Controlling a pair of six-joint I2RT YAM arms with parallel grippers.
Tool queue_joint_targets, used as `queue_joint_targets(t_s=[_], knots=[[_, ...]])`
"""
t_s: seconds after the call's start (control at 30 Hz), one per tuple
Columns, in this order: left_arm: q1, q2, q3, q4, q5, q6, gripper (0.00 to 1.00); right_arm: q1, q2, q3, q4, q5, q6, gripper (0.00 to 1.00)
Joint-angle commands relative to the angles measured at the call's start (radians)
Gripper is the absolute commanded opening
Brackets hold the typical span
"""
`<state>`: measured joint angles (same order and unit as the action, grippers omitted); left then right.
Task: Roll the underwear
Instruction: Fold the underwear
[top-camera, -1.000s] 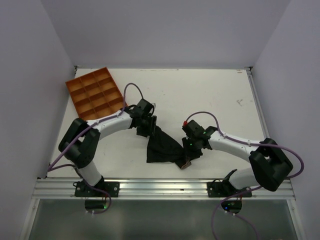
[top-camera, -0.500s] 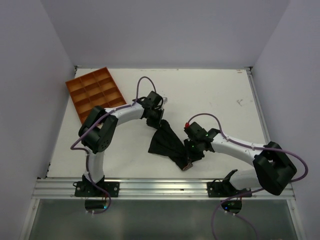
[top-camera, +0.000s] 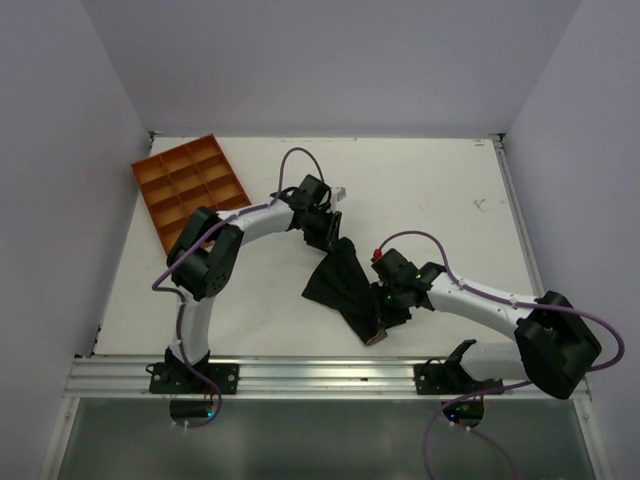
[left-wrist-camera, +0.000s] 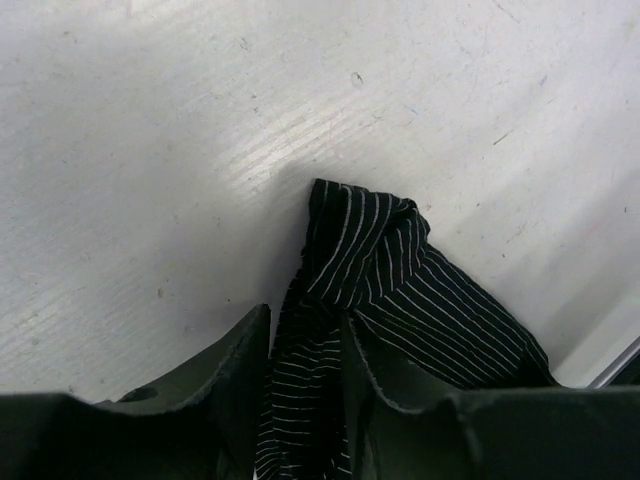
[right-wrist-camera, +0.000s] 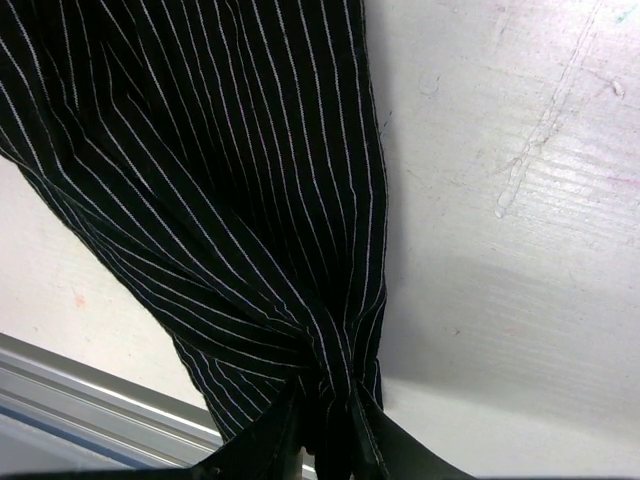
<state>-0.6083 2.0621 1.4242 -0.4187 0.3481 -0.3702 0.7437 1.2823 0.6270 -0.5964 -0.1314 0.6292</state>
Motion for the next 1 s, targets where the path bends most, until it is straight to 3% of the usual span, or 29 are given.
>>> queue_joint_targets(t_s=[0.0,0.13,0.27,0.43,0.57,0.97], knots=[[0.015,-0.043,0.056,0.006,-0.044,-0.027,0.39,0.011,-0.014,-0.024,-0.069,-0.014,0.015,0.24],[0.018,-0.117,0.073,-0.098,-0.190,-0.093,0.53,0.009,0.002,-0.023,-0.066,-0.016,0.012,0.24],[0.018,-0.141,0.059,-0.254,-0.253,-0.186,0.53,0.009,0.005,-0.020,-0.057,-0.017,0.009,0.24],[0.015,-0.235,-0.079,-0.195,-0.178,-0.271,0.53,0.010,0.011,-0.023,-0.052,-0.019,0.003,0.24],[0.009,-0.232,-0.099,-0.143,-0.110,-0.285,0.54,0.010,0.011,-0.033,-0.040,-0.023,0.003,0.24],[-0.024,-0.152,-0.057,-0.103,0.038,0.005,0.43,0.013,0.015,-0.035,-0.039,-0.017,0.000,0.25]])
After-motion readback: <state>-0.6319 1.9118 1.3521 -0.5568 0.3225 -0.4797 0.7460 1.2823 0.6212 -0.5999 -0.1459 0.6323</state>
